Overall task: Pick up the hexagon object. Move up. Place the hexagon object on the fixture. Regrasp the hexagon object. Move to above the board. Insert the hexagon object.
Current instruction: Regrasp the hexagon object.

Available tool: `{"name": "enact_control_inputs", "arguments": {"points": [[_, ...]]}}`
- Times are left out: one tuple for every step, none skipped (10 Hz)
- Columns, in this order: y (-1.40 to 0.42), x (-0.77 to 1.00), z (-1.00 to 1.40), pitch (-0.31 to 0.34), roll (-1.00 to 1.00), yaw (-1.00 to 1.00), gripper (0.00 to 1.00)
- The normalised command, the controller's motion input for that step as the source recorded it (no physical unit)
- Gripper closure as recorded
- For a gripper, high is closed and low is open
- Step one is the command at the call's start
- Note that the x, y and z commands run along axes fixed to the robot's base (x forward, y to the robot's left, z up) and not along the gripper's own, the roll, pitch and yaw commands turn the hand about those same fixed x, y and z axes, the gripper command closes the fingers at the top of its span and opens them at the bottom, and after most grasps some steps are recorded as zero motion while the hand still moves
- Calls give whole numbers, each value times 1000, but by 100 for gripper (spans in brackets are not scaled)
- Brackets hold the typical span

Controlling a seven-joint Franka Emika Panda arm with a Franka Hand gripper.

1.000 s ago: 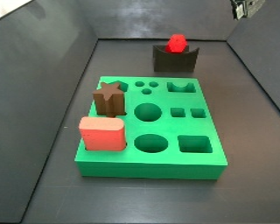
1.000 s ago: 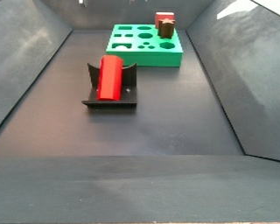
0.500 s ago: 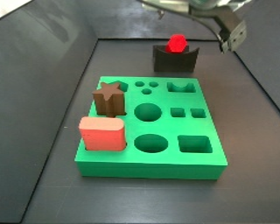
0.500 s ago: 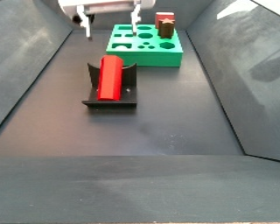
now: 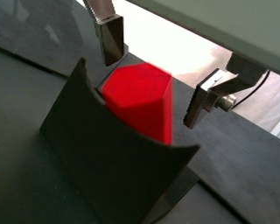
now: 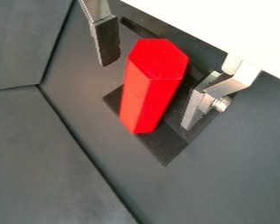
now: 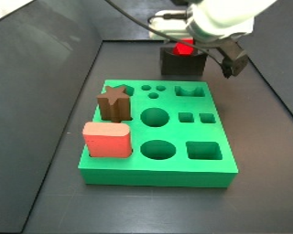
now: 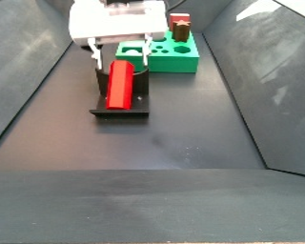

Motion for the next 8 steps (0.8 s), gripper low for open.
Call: {"name": "enact_control_inputs", "arguments": {"points": [[13, 86, -619, -68, 78, -31, 0], [7, 78, -470, -51, 72, -37, 0], [8, 75, -270, -26, 69, -38, 0], [2, 29, -188, -1, 56, -33, 0], [0, 11, -173, -4, 53, -29, 0], [1, 12, -172, -3, 53, -21, 0], [1, 12, -171, -3, 53, -19, 0], [2, 12, -171, -3, 53, -15, 0]]}}
